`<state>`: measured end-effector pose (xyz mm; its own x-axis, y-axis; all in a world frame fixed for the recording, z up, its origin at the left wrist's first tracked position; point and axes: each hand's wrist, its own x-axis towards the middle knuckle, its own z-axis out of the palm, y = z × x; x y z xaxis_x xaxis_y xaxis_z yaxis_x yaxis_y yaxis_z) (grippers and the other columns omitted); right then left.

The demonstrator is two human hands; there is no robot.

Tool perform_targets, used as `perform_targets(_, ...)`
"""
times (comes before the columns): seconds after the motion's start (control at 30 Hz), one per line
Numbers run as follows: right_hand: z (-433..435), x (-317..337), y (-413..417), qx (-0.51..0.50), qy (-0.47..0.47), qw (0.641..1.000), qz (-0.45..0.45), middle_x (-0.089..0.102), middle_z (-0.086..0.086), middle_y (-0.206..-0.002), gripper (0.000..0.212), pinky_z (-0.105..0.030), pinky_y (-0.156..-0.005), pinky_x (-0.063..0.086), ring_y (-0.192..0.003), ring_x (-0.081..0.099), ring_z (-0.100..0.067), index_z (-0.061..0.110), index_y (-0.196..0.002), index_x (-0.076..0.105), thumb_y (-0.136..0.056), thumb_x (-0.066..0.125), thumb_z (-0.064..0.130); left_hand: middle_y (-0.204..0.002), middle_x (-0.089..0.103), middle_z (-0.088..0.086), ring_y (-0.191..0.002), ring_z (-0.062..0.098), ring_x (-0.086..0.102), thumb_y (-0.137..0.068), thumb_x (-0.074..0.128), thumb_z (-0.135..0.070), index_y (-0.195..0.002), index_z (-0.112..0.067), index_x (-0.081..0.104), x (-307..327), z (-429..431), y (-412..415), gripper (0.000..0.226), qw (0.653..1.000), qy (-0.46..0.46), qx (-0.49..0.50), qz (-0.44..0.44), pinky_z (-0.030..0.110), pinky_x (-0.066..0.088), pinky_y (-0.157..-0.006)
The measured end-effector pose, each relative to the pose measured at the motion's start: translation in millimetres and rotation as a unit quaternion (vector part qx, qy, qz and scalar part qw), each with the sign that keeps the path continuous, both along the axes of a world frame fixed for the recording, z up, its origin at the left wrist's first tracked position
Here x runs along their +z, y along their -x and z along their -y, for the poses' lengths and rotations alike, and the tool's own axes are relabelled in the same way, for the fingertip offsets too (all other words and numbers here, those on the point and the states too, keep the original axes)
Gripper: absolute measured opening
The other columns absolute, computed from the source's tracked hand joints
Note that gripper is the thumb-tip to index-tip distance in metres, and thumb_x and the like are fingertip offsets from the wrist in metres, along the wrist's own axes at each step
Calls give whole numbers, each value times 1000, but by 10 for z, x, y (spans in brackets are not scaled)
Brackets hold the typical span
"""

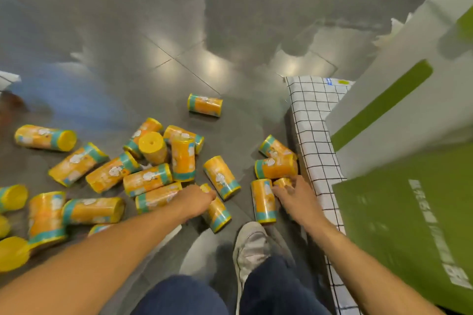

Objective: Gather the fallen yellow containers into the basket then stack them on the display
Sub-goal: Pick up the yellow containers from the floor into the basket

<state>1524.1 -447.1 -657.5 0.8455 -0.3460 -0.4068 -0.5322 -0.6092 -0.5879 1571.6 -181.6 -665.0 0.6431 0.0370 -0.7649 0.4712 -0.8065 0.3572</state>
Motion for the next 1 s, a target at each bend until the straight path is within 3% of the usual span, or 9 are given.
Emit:
perform_targets(0.1,123,-199,74,-36,-3,999,-16,61,5,-96,26,-36,-76,47,-81,58,-10,30,-90,52,-89,76,40,-102,58,17,-77,33,62,-102,55,-49,-119,-5,50,-170,121,-39,47,998,-1,47,-36,39,58,-64)
perform_targets(0.23,288,-374,117,-30,41,998,-44,64,-5,-115,51,-36,-82,46,-103,64,-29,16,-127,53,-93,69,50,-100,61,22,-83,37,65,-100,58,-43,-117,-3,53,-69,96,-236,44,994,22,92,-54,43,61,-76)
perform_targets(0.37,229,-486,74,-41,101,991,-81,70,-16,-114,43,-42,-81,55,-101,68,-38,10,-119,56,-93,66,43,-97,62,24,-83,36,68,-100,59,-42,-114,-4,51,-18,133,-215,42,991,-8,111,-80,48,64,-78)
perform_targets(0.47,154,-636,-24,-1,200,977,-81,64,-15,-122,57,-41,-86,54,-112,62,-33,7,-128,53,-90,70,46,-110,60,24,-70,39,68,-93,65,-51,-139,1,35,-283,345,-246,76,986,-59,123,-94,48,64,-67)
perform_targets(0.53,174,-762,-38,26,253,963,-93,58,-13,-130,66,-42,-89,53,-118,58,-30,9,-140,47,-90,71,45,-138,46,23,-80,45,71,-88,68,-60,-154,1,5,-487,459,-257,110,985,-75,123,-97,48,62,-59)
perform_targets(0.6,203,-854,-28,50,301,948,-93,56,-12,-126,61,-40,-83,54,-113,59,-28,10,-136,51,-90,71,45,-148,35,20,-92,47,69,-85,69,-66,-154,-1,-7,-623,523,-260,122,985,-68,136,-82,47,60,-59)
perform_targets(0.77,150,-1014,-67,89,339,933,-84,59,-12,-113,71,-37,-70,53,-102,59,-27,8,-117,57,-74,83,58,-154,39,21,-131,42,51,-84,77,-58,-155,-1,-6,-787,476,-225,123,992,-53,111,-11,44,45,-101)
perform_targets(0.93,144,-979,-105,111,350,923,-110,61,-6,-121,82,-32,-76,55,-110,60,-21,12,-128,50,-74,80,66,-157,37,21,-135,38,50,-82,84,-45,-154,3,-17,-767,400,-194,133,994,-68,83,-30,43,45,-106)
perform_targets(1.0,128,-1002,-118,119,340,924,-128,55,-7,-126,84,-32,-79,58,-112,61,-21,11,-133,45,-78,76,67,-150,39,19,-129,35,54,-80,86,-45,-151,5,-2,-746,417,-189,123,994,-61,81,-31,41,50,-103)
